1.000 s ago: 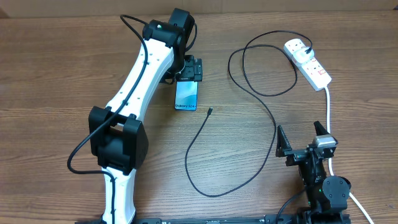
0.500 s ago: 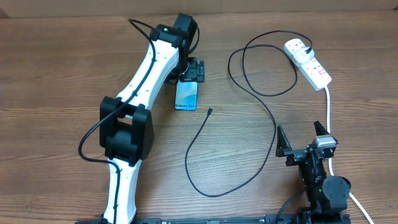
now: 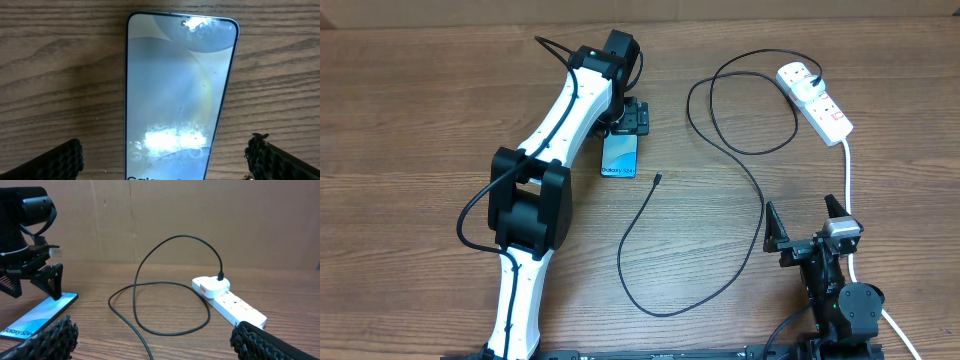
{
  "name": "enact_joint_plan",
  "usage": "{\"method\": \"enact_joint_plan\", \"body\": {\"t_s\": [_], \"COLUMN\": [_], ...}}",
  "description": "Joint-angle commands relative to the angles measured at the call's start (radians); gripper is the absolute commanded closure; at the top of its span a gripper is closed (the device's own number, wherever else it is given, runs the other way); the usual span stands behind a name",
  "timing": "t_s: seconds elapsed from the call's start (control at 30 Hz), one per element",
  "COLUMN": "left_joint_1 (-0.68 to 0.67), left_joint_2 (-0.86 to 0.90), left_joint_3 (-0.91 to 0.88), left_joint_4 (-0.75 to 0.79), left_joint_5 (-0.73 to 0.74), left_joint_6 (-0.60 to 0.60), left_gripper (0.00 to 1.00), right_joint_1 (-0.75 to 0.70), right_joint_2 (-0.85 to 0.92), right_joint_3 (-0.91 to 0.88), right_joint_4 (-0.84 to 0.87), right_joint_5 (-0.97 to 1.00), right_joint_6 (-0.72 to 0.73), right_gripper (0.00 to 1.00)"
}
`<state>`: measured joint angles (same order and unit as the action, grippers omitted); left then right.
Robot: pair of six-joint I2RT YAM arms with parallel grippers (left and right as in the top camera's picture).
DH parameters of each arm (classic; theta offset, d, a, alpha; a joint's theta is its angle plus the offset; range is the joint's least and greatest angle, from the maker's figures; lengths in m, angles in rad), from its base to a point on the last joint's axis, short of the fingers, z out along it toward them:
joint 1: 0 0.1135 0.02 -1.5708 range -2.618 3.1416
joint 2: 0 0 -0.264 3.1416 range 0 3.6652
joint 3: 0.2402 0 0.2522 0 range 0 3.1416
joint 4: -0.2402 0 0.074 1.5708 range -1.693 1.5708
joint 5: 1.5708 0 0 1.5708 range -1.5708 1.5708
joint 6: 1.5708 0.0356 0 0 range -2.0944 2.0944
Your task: Plug charger to phone and switch on socket
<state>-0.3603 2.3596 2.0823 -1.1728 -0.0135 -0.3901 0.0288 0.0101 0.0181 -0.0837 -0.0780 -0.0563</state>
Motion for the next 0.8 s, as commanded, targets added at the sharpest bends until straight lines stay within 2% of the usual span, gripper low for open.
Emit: {"method": "enact_joint_plan", "body": {"t_s": [0.0, 0.23, 0.77], "left_joint_1": [-0.013, -0.051, -0.051], "left_joint_2": [0.008, 0.008, 0.008], "left_joint_3": [0.014, 0.014, 0.002], "left_joint_4": [0.003, 0.013, 0.034], "left_joint_5": [-0.021, -0.100, -0.089], "left_joint_6": [0.003, -0.003, -0.037], "left_gripper": [0.00, 0.00, 0.00], "right_joint_1": [0.009, 0.009, 0.009], "right_joint_2": [-0.007, -0.007, -0.007], "right_joint_3": [-0.010, -0.010, -0.010], "right_joint_4": [0.003, 0.003, 0.003], "right_joint_5": [0.006, 0.006, 0.006], "right_joint_6": [-0.001, -0.001, -0.001], "right_gripper": [0.00, 0.00, 0.00]}}
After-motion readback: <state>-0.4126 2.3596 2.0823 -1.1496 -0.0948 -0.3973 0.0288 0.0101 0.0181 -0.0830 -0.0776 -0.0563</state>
